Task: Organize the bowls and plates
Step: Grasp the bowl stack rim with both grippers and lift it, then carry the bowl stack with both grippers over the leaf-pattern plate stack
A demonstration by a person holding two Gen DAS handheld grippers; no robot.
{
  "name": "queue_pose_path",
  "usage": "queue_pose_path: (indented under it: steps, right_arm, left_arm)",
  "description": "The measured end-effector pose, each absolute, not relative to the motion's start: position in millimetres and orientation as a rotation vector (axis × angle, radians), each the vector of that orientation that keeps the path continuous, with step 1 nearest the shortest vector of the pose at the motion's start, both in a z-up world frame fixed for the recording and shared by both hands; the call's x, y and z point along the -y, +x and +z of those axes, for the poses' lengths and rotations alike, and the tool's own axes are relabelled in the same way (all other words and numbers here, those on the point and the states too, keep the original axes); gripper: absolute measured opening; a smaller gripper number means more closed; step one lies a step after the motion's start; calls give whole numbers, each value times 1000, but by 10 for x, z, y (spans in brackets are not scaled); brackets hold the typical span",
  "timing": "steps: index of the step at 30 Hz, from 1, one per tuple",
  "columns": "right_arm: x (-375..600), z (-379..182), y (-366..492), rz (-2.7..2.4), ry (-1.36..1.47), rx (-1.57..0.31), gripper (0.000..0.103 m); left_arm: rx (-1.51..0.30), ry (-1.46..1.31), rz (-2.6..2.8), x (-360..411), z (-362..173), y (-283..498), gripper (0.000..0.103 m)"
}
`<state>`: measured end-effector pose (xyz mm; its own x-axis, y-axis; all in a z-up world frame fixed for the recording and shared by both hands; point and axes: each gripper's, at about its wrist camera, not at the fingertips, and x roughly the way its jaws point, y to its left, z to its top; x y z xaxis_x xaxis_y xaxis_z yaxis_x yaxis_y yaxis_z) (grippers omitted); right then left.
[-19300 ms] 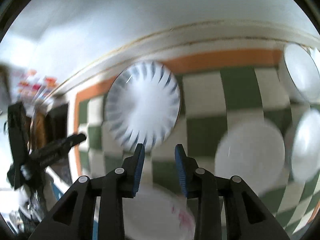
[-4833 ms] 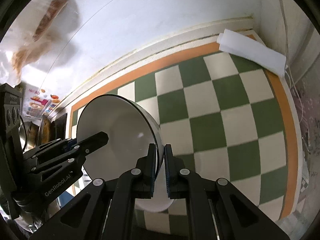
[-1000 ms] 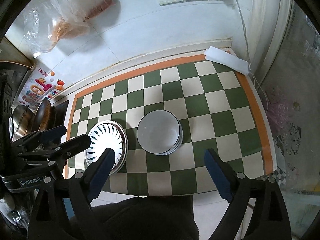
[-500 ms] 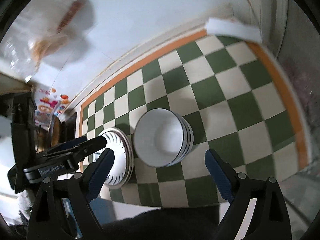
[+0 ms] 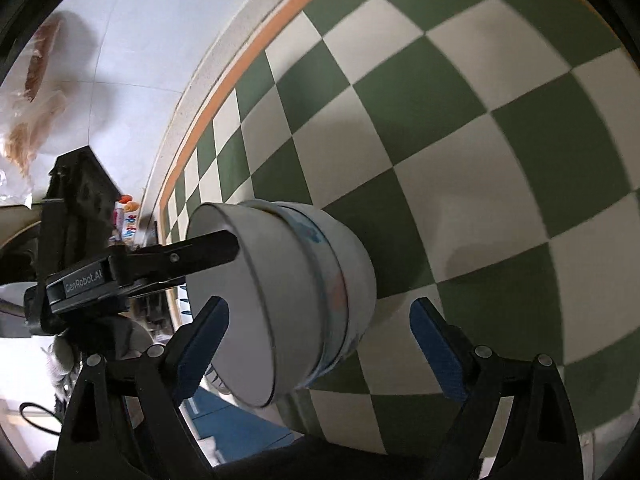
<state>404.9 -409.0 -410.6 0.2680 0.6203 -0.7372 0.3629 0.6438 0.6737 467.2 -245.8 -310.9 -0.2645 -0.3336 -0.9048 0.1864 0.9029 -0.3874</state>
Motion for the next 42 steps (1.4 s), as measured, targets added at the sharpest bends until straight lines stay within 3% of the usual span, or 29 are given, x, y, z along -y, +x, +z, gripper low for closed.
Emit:
queue_pose_path:
  steps: [5,6,12,28,42]
  right_arm:
    - [4042,-4295,4153,251,943,-1358,91]
    - [4028,-4337,4171,261,953,-1366,86]
    - [3930,-4515,4269,264,929,-1397,55]
    - [3742,-4507,4436,297,941,-1417,52]
    - [3089,-3948,4628,383,884,-1416,51]
  left_arm:
    - [-1822,-134,-536,2507,-3254,4657,60]
    - [-1826,-148,-557,2519,-3268,4646,56]
    - [-1773,-119,-595,2524,-3226,4578,53]
    - [-1742,-118,-509,2333,-3012,4435,53]
    - [-1688,-157,-473,1630,-2488,4530,53]
